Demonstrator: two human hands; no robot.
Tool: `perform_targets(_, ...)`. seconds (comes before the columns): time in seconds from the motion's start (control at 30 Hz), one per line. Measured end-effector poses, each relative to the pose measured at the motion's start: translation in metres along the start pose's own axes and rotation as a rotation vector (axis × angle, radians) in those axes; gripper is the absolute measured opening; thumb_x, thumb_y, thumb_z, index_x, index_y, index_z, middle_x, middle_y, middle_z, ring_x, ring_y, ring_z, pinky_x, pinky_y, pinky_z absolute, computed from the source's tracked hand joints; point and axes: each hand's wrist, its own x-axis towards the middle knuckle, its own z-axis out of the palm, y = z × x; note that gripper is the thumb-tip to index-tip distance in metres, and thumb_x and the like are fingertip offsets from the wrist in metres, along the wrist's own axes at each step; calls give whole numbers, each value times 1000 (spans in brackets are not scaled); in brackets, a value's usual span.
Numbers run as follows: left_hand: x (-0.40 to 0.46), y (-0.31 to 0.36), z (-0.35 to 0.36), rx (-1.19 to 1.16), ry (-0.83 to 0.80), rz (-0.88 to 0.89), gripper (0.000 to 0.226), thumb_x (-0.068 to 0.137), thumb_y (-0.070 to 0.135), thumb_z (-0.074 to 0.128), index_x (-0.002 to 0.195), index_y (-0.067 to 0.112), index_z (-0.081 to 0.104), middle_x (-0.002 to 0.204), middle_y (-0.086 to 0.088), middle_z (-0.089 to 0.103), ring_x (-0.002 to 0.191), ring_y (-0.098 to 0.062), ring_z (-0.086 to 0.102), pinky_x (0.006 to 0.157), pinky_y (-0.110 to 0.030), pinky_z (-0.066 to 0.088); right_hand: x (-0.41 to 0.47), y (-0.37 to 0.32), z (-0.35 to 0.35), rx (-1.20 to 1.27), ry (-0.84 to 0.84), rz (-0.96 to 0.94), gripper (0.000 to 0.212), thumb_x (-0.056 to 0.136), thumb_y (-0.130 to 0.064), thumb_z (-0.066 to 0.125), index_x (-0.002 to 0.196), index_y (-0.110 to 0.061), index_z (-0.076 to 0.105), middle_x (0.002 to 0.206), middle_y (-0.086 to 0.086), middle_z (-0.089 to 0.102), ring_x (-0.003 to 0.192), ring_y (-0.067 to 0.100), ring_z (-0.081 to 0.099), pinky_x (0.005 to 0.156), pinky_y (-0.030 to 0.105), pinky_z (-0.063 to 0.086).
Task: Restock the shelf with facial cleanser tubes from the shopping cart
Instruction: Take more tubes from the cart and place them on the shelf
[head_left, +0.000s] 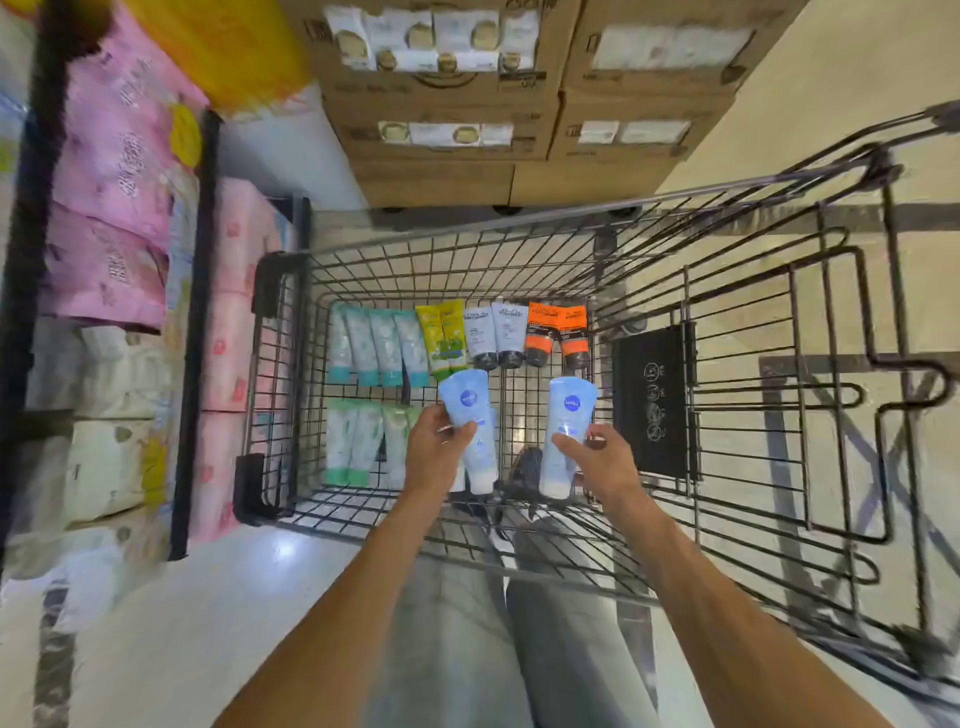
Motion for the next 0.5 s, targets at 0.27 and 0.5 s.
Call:
perform_targets(0.27,-75,57,-16,8,-30,131,18,90,11,76,102,23,71,107,0,76,99,-16,72,84,-33,59,-106,-40,-30,-33,-38,-225,29,86,-21,82,101,-8,61,87,4,61,73,17,58,65,31,48)
perform_targets(0.5,-127,72,-21,-22,70,221,19,89,13,77,105,21,75,102,4,78,98,-16,74,88,-40,59,-138,-59,-45,-177,-140,-413,34,83,-26,84,102,-8,62,88,4,65,72,15,61,60,23,49)
